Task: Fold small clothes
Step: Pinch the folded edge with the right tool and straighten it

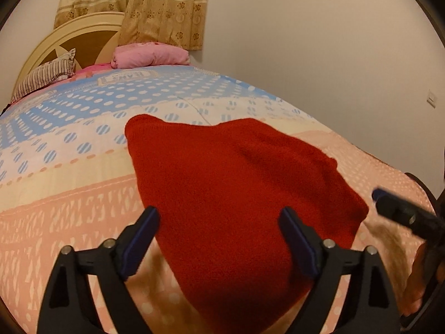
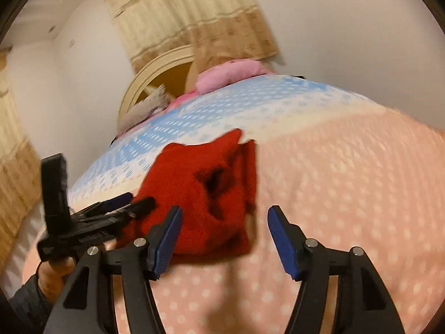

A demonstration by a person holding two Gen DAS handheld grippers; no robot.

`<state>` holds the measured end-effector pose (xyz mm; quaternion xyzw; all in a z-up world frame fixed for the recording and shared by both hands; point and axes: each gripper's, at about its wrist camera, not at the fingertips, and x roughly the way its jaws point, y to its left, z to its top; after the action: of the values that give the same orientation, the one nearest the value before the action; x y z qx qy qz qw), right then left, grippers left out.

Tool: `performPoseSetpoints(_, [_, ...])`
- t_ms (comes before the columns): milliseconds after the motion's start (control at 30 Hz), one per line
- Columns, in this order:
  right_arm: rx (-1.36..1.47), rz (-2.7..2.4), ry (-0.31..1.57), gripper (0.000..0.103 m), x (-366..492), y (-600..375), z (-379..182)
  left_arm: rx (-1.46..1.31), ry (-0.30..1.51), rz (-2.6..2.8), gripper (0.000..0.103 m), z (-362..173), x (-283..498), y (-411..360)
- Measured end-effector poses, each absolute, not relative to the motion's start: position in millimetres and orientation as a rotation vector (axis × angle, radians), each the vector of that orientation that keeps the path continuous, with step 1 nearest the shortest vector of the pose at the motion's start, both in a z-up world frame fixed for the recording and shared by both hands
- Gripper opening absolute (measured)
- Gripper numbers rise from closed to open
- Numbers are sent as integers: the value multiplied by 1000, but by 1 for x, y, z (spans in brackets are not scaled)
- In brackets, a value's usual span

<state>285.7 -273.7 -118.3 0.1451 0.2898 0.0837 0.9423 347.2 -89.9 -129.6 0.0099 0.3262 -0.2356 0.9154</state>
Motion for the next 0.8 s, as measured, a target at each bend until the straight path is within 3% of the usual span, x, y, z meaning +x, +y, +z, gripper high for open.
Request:
performPoseSetpoints(167, [250,242,686,61,343,-255,-109,-47,652,-481,100,-130,344,-76])
performPoseSetpoints(200, [285,261,734,50,359,-257,-116,-63,647,-477,101,-130,343,-72])
performPoseSetpoints(233, [317,259,761,23,369,-262,-121,-78,644,-473,102,-130,344,-70])
performPoseSetpoints(267, [335,248,772,7,374,-265,-124,-91,645,-468,102,-130,343,-67])
performPoseSetpoints(567, [343,196,774,7,360,-282,-152,-136,780,-416,103,-148,361,-63])
performPoseSetpoints(667, [317,186,759,22,360,-280,-141,-160,791,-412,103,-151,361,-58])
performPoseSetpoints(700, [272,144,744,36,359,-279,-133,-164,795,-413,103,-151,362,-58])
performPoseSetpoints(800, [216,97,679,40,361,-280,-112,-154,794,-404,103,-151,360,-60])
